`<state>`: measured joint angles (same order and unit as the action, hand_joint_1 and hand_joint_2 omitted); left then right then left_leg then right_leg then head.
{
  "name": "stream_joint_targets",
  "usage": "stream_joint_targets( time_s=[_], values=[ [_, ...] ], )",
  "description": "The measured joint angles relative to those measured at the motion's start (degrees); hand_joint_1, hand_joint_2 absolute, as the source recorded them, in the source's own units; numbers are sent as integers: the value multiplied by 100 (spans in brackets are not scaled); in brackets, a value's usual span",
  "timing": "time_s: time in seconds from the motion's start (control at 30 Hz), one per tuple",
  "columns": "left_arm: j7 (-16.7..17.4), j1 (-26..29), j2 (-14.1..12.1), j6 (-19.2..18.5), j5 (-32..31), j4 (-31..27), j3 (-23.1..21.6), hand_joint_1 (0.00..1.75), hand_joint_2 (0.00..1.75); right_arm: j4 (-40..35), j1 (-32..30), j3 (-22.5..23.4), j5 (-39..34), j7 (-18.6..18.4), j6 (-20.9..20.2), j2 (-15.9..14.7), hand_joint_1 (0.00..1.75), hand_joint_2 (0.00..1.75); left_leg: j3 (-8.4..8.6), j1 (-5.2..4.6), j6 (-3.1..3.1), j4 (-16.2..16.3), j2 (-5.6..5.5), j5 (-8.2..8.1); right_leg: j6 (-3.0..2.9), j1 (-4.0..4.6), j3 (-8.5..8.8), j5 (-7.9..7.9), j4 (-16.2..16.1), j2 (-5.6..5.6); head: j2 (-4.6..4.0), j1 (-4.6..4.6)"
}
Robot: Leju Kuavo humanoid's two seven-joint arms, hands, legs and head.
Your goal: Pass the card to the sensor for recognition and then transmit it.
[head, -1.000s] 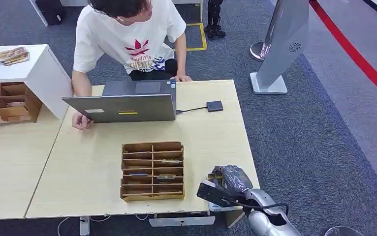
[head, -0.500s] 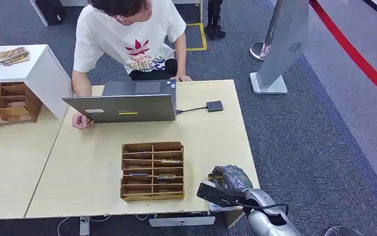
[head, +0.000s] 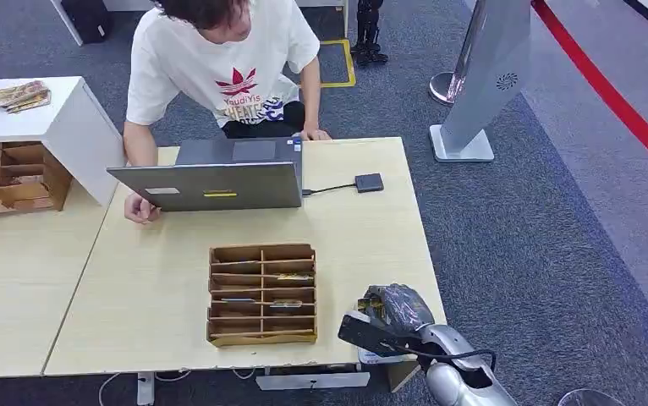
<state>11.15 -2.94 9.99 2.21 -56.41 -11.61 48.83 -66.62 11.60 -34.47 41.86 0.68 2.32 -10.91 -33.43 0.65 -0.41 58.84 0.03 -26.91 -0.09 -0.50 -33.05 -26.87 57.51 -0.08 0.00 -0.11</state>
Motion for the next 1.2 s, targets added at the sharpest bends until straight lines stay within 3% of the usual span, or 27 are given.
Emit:
stream_joint_targets(
  time_s=[0.4,0.53,0.7,0.87,0.97,1.2],
  values=[
    [0,3,0,-7,-15,0,0,0,0,-15,-7,13,116,13,184,13,175,175,0,0,0,0,0,0,0,0,1,0,0,0,0,0],
    [-28,20,4,-17,-15,0,2,0,0,-316,-207,155,387,37,727,129,175,175,-9,0,0,0,-3,0,0,6,-6,0,0,-4,0,0],
    [-50,44,22,-15,-15,0,4,0,0,-699,-399,319,531,128,1069,258,175,175,-13,0,0,0,-4,0,-3,6,-12,-3,0,-5,0,2],
    [-85,63,52,7,-48,0,4,0,0,-1483,-696,610,756,621,2368,632,175,175,-17,2,-6,-6,-2,-3,-8,6,-20,-8,1,-3,0,0],
    [-120,61,59,26,-94,0,4,0,0,-1997,-810,678,859,850,2895,856,175,175,-17,4,-7,-9,-2,-4,-10,7,-22,-9,1,-2,0,0],
    [-140,47,57,31,-227,0,4,0,0,-2555,-751,647,824,1119,3209,1176,175,175,-17,5,-7,-12,0,-4,-11,11,-21,-9,1,-1,0,0]
  ],
)
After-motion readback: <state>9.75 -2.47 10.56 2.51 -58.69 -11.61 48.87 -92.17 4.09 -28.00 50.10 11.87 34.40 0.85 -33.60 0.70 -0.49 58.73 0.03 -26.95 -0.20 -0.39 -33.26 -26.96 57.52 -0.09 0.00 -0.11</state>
